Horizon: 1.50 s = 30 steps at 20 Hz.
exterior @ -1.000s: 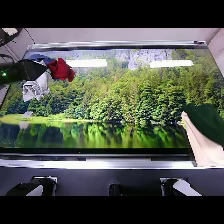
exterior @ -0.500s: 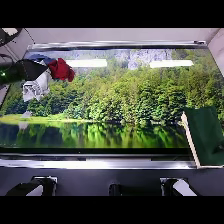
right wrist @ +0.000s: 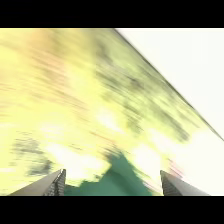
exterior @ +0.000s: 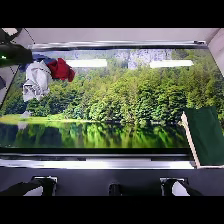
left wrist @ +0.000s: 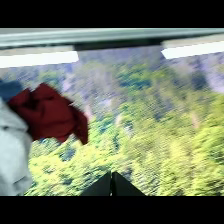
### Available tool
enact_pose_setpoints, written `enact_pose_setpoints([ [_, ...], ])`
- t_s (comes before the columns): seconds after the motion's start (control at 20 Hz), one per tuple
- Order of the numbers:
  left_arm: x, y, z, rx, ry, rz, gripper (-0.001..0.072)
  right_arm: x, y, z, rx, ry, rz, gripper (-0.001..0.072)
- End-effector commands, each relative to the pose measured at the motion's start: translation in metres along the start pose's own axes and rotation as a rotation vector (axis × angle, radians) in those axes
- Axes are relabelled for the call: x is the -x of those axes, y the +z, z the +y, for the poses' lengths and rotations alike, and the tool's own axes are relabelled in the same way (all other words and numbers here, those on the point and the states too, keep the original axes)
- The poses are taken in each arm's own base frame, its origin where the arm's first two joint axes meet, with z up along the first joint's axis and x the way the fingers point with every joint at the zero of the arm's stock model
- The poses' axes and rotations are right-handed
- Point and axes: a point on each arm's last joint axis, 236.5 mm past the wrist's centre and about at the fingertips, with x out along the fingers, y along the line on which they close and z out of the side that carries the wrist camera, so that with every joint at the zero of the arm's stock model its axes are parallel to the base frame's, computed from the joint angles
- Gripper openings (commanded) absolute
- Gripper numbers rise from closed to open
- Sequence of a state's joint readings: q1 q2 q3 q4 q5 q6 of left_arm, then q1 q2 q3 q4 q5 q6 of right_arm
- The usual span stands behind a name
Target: Fold the shirts.
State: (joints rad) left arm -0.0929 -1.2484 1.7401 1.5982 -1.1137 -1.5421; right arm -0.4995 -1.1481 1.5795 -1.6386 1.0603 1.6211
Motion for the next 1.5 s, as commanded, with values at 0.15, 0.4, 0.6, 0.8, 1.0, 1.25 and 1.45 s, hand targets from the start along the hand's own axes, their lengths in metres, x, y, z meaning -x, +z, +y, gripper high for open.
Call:
enact_pose_setpoints([
  [0.15,-0.061,-0.192,0.001,0.062,0.124,0.721,0.0665,0.014,-0.154,0.234,0.203,0.336,0.565,0.0662],
  [0.4,-0.054,-0.228,-0.040,0.066,0.028,0.601,0.0665,0.013,-0.223,0.264,0.357,0.348,0.770,0.0632],
  [0.6,-0.054,-0.227,-0.040,0.065,0.027,0.596,0.0664,0.013,-0.222,0.264,0.357,0.349,0.767,0.0631],
  [0.8,-0.055,-0.228,-0.040,0.065,0.027,0.599,0.0665,0.013,-0.222,0.264,0.357,0.349,0.766,0.0631],
  [1.0,-0.055,-0.228,-0.040,0.065,0.027,0.599,0.0665,0.013,-0.222,0.264,0.357,0.349,0.766,0.0631],
  [1.25,-0.055,-0.228,-0.040,0.064,0.028,0.598,0.0664,0.013,-0.222,0.264,0.357,0.349,0.766,0.0631],
  [1.45,-0.055,-0.228,-0.040,0.065,0.027,0.599,0.0664,0.013,-0.222,0.264,0.357,0.349,0.767,0.0631],
])
